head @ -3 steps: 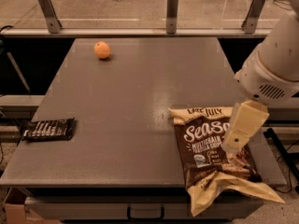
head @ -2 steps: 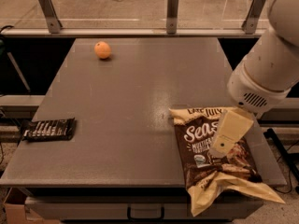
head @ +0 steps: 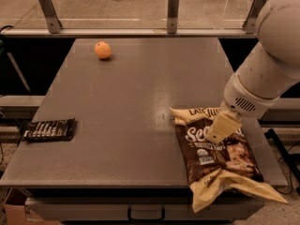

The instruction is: Move brown chip bag near orange

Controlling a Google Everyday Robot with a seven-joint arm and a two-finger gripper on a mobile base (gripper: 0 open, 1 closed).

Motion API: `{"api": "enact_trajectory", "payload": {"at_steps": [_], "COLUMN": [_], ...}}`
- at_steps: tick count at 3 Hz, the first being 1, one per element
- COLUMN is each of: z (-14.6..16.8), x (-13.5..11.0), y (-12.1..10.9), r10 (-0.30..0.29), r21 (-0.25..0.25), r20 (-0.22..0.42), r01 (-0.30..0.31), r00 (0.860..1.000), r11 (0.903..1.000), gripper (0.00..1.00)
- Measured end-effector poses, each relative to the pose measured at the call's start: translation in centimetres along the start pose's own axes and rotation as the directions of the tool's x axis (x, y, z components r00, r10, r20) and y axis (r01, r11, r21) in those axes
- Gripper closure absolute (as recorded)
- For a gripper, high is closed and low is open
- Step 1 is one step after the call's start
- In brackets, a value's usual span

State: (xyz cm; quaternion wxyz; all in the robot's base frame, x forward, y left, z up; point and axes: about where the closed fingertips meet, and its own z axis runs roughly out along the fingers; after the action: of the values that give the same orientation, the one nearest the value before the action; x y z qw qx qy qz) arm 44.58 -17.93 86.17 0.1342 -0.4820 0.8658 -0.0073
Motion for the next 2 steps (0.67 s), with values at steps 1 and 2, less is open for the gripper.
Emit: {"api": "enact_trajectory", "payload": {"at_steps": [1,2], "z": [1.23,0.78], "x": [0.87,0.76], "y": [0.27,0.2], "r10": [0.038,0.038], "r21": [-0.019,-0.019], "r20": [-0.019,-0.018], "r01": [-0.038,-0.038], "r00": [0.999,0.999], "r11": [0.9991,0.9991], "gripper": [0.64,0.88]}}
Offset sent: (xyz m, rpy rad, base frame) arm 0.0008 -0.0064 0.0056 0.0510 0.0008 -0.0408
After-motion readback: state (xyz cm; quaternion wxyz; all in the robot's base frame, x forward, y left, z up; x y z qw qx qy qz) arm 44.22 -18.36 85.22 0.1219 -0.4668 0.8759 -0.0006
